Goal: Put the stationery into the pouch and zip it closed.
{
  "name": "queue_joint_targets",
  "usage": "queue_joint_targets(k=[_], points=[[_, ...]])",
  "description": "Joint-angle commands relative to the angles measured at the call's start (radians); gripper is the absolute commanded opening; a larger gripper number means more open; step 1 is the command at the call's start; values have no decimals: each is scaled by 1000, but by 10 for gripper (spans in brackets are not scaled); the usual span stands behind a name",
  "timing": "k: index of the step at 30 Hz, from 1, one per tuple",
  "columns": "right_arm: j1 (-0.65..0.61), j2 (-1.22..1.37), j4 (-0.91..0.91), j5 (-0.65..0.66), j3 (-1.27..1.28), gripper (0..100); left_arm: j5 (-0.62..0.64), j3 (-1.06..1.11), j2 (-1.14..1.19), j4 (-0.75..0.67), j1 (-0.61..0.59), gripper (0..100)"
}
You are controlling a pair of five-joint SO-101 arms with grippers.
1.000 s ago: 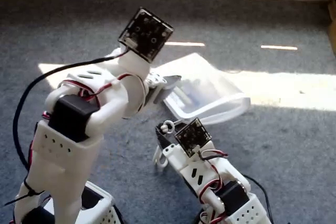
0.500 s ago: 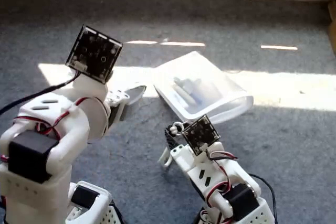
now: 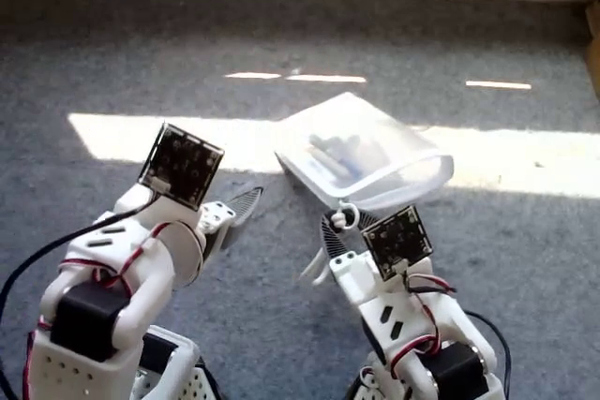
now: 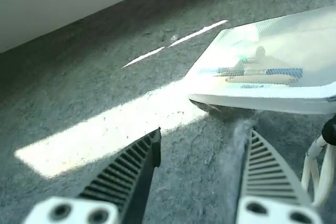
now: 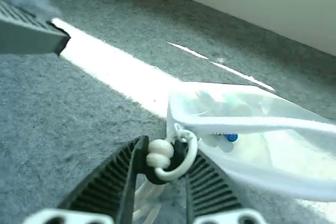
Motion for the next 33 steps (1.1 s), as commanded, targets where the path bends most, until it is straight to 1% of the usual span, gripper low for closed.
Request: queue_joint_targets(k=[1, 5, 9, 14, 20, 24, 28, 33], points=[[53, -16, 8, 9, -87, 5, 2, 54, -90, -29, 25, 242], [105, -16, 67, 48, -150, 5, 2, 183, -148, -97, 91, 241], [105, -16, 101, 49, -199, 5, 0, 292, -191, -180, 153, 241], [105, -16, 101, 44, -205, 5, 0, 358, -262, -235, 245, 241], [97, -16, 133, 11, -237, 5, 0, 469, -348, -331, 308, 241], [94, -16, 153, 9, -266, 5, 0, 487, -390, -344, 340, 239], [93, -18, 157, 9, -268, 5, -5, 489, -398, -347, 380, 206], [91, -18, 157, 8, -268, 5, -3, 489, -398, -347, 430, 204]])
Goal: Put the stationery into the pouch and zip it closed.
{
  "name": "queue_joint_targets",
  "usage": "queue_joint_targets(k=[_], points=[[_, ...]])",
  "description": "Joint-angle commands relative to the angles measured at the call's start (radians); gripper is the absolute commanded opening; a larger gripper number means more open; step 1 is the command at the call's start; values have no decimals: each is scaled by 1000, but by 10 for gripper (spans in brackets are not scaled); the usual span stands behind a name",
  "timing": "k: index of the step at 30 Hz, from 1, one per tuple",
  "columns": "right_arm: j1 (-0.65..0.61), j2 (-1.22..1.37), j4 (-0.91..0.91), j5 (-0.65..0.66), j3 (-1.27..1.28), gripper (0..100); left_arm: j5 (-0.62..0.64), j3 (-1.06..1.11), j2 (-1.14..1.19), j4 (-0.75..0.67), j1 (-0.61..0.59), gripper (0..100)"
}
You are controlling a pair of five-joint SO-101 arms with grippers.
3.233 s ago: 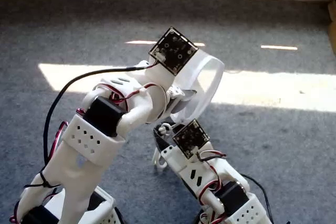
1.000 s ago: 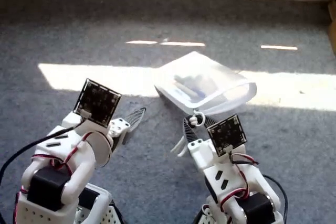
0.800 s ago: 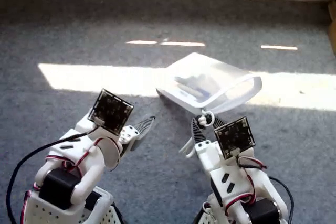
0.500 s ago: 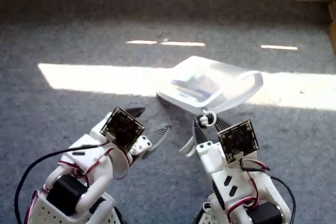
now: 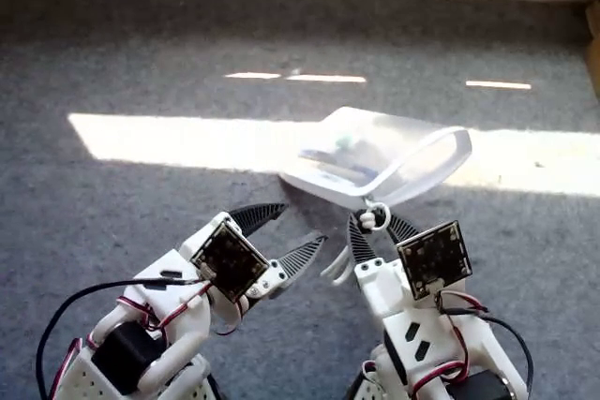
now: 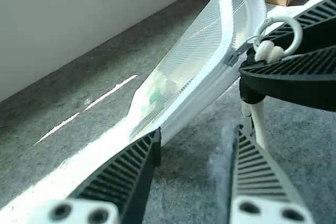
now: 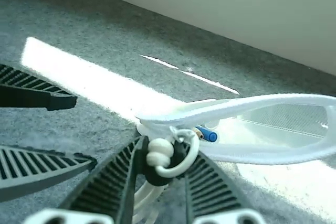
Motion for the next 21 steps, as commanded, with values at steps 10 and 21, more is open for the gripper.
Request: queue_joint_targets(k=[10, 21], points=[[-173, -16, 74, -55, -171, 5, -6, 44, -16, -74, 25, 204], [-177, -16, 120, -51, -200, 5, -8, 93, -16, -144, -12, 203]])
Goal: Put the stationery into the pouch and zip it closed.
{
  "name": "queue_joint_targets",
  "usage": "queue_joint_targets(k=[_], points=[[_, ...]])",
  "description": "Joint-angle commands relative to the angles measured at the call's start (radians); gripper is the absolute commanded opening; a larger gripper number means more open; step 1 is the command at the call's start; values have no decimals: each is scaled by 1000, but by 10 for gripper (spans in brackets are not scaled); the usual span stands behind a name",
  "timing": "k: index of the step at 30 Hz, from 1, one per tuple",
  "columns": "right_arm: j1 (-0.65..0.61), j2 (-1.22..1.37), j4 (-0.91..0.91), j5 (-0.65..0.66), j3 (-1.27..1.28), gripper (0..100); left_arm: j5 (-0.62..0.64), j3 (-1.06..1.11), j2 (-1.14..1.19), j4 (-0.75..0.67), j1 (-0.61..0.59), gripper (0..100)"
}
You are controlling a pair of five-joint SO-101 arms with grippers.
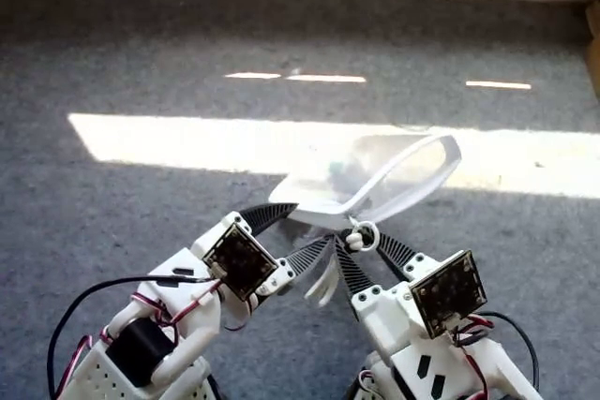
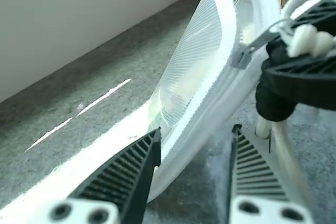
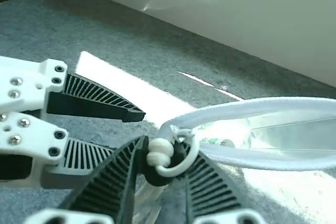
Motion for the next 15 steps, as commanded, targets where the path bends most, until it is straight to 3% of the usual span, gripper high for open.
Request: queue_joint_targets(k=[1, 6, 11, 15], points=[[-12, -5, 21, -5, -62, 5, -8, -8, -8, -23, -8, 203], [-18, -5, 22, -3, -58, 5, -6, -7, -8, -23, 51, 203], [-150, -5, 56, -3, -62, 5, -5, -4, -8, -23, 76, 203], [-165, -5, 56, -3, -62, 5, -5, -4, -8, -21, 76, 203]])
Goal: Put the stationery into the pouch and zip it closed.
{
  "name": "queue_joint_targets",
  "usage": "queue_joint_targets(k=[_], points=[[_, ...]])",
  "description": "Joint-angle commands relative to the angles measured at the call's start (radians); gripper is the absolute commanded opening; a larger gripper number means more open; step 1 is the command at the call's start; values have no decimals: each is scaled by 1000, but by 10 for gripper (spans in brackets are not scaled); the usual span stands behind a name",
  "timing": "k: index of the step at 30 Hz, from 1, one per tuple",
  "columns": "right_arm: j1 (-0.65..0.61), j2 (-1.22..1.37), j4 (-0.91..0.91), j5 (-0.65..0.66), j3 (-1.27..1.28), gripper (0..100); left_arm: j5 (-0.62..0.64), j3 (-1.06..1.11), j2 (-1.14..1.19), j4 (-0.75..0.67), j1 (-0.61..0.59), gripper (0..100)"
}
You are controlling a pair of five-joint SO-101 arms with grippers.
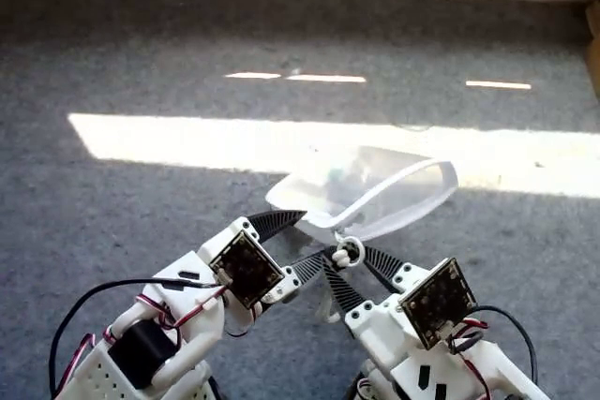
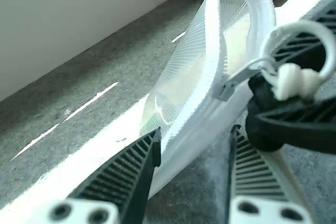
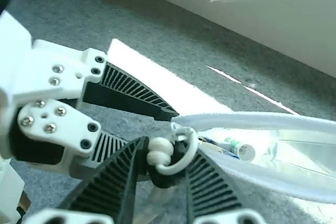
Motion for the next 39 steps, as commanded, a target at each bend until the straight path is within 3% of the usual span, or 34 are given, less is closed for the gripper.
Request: queue_joint_targets(k=[1, 6, 13, 20, 25, 27, 30, 39], points=[[-28, -5, 4, -3, -54, 5, -5, -5, -8, -20, 18, 203], [-33, -5, 21, -3, -53, 5, -3, -5, -8, -20, 18, 202], [-160, -5, 68, 38, -56, 5, -6, -5, -8, -20, 50, 168], [-157, -5, 64, 41, -56, 5, -5, -4, -8, -18, 59, 151], [-18, -5, 22, 38, -56, 5, -18, -10, -10, -21, 65, 32], [61, -5, -2, 38, -56, 5, -104, -10, -10, -21, 67, 6], [139, -5, -30, 37, -56, 5, -196, -5, -10, -18, 65, 5], [272, -5, -96, -26, -51, 5, -206, -5, -10, -15, 59, 5]])
